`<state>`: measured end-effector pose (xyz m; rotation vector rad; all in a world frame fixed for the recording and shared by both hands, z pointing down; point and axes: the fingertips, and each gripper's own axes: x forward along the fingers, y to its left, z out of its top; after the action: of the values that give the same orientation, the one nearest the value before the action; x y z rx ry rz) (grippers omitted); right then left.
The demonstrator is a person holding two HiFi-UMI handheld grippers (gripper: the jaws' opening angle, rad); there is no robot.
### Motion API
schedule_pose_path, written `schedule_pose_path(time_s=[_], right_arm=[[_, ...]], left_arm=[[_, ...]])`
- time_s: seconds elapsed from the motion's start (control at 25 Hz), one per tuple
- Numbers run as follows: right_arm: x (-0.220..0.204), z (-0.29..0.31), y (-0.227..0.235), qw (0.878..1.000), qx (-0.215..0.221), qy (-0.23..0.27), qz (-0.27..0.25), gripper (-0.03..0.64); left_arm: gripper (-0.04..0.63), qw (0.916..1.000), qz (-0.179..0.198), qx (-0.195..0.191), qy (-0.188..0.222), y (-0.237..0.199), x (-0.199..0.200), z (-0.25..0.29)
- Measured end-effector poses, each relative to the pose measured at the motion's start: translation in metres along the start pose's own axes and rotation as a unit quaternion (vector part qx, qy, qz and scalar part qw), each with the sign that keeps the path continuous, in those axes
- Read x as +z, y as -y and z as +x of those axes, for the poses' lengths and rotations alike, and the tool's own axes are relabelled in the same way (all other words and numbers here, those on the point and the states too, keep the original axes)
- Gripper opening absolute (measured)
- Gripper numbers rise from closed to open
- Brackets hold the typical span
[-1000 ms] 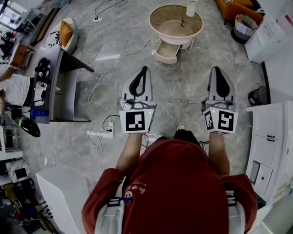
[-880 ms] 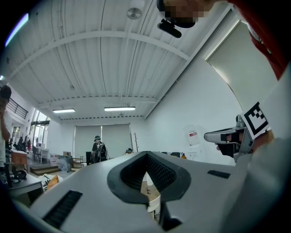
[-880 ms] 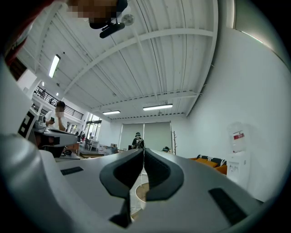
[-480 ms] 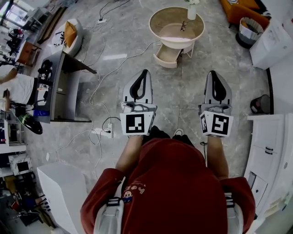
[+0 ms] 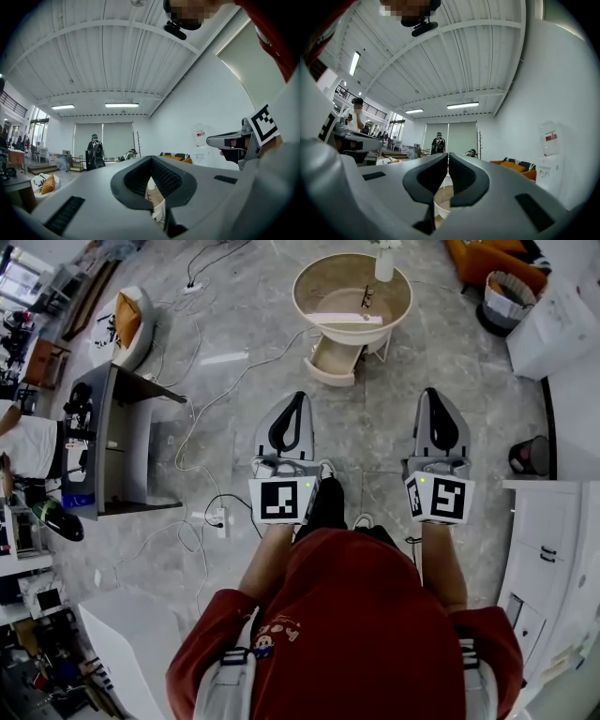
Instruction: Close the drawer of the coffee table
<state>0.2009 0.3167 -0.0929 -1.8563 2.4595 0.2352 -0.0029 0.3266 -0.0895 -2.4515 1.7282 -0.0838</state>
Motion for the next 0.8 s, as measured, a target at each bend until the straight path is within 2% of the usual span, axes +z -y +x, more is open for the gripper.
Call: schedule_pose_path(time_s=[0.12,0.2,0.48,0.8], right_arm=[[-0.01,0.033,-0.005,1.0,-0.006,-0.007,-0.009,0.023],[-0.017,0.056,-0.012,1.0,-0.01,-0.013,-0.009,0.023],[-0.015,0.14,-0.037,1.0,-0.022,-0.005,0.002,0.023],[-0.016,0.194,-0.052,0.999,-0.039,-0.002,-0.016,0.023]], left_arm=[[0.012,0.9999,0.002,-0.011,0.001,-0.018,-0.012,0.032],[0.012,0.9998,-0.011,-0.015,0.003,-0.035,-0.019,0.053],[0.012,0.9989,-0.032,-0.033,0.011,-0.114,-0.028,0.111],[0.012,0.9981,-0.036,-0.046,0.018,-0.162,-0.039,0.148]])
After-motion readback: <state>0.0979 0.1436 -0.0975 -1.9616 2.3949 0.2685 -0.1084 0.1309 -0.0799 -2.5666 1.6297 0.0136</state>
